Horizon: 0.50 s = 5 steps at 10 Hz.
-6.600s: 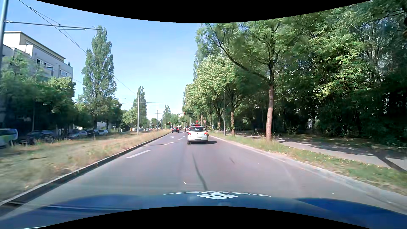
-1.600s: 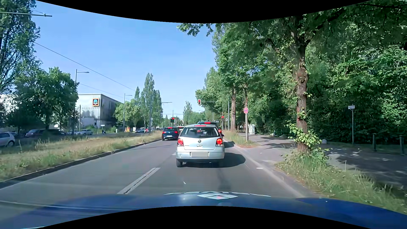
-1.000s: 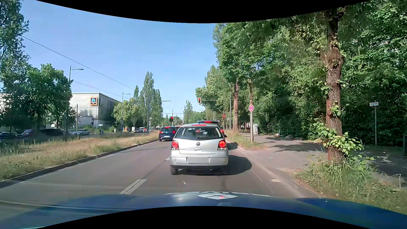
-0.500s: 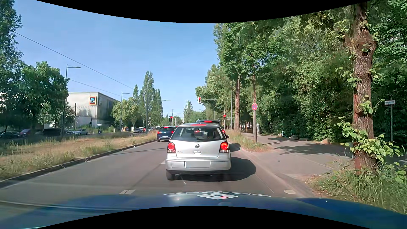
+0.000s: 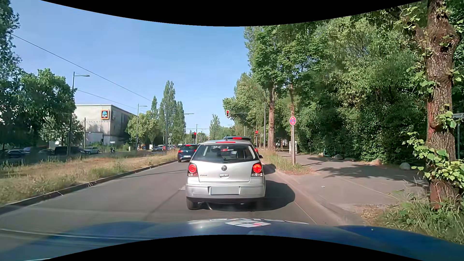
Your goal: Follow the waypoints while adhering to traffic rules and regulations
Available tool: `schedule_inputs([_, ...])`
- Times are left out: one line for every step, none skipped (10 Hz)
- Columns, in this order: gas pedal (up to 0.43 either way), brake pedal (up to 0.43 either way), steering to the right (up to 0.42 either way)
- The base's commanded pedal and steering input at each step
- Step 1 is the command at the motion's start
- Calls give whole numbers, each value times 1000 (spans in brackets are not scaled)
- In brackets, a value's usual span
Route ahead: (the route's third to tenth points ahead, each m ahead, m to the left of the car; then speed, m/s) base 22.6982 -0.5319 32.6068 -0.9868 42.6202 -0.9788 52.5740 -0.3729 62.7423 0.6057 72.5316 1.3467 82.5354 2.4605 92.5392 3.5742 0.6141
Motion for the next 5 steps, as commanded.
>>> schedule_inputs([0, 226, -8])
schedule_inputs([0, 226, -8])
schedule_inputs([0, 226, -8])
schedule_inputs([0, 226, -8])
schedule_inputs([0, 226, -8])
